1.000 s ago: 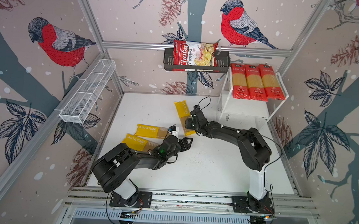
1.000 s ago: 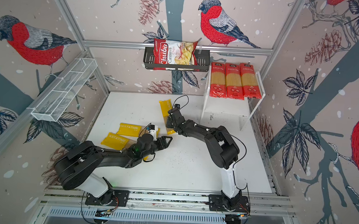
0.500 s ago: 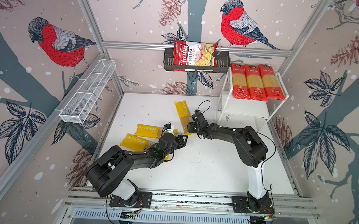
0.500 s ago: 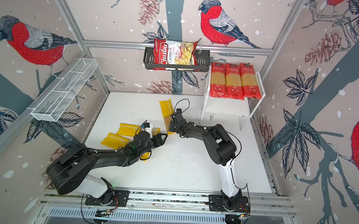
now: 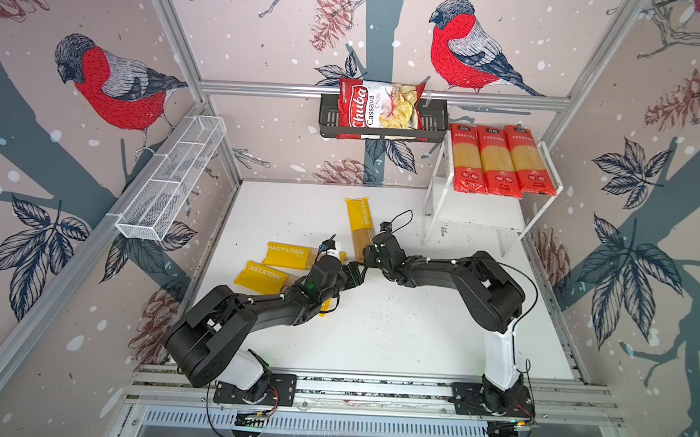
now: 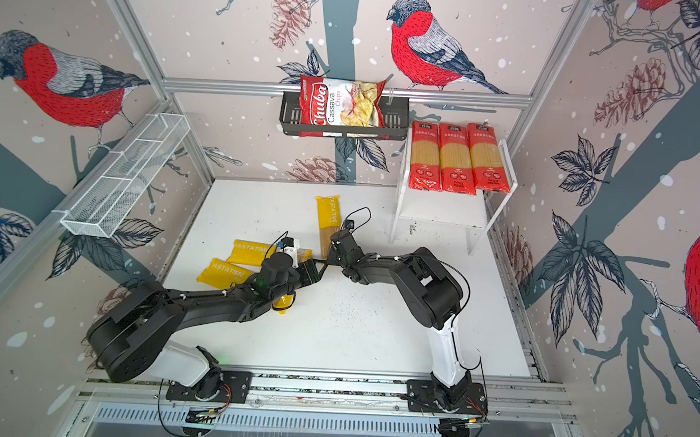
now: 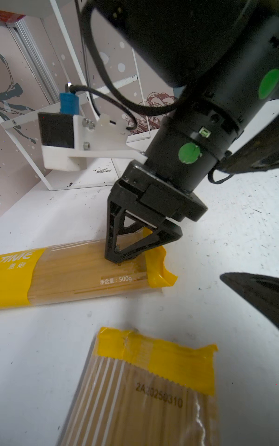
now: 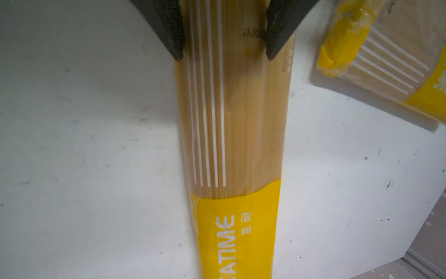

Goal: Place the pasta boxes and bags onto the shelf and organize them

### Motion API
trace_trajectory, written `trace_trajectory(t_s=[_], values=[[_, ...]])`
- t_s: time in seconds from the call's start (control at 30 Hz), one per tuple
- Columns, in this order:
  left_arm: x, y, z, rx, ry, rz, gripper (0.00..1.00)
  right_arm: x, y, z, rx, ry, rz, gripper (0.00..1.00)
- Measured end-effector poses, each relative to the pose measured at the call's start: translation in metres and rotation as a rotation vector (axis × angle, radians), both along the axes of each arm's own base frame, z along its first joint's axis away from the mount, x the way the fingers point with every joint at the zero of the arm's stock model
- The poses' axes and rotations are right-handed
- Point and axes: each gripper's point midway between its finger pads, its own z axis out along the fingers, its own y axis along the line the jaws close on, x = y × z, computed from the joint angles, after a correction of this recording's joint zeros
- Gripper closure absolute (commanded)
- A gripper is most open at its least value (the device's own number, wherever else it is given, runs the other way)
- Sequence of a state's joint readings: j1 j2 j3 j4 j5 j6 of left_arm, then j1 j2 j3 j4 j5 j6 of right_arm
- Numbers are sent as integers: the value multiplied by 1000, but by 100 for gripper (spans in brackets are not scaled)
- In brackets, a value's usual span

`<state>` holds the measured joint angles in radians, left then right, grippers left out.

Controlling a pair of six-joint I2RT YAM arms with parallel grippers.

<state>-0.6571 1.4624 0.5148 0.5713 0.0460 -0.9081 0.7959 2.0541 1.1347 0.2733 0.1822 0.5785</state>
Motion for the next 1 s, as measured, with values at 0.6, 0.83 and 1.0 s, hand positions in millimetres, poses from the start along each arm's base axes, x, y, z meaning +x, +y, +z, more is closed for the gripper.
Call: trace_trajectory(t_s=[0.6,0.83,1.0], values=[[10,12,6,8,-13,30,36,-86,-32,-7,-33,75,90,48],[7,15,2,14,-5,30,36,-153,-37,-6,-78,130,189,48],[1,20,-1,17,-3,34,36,-162,-55,-3,-129,184,176,47]])
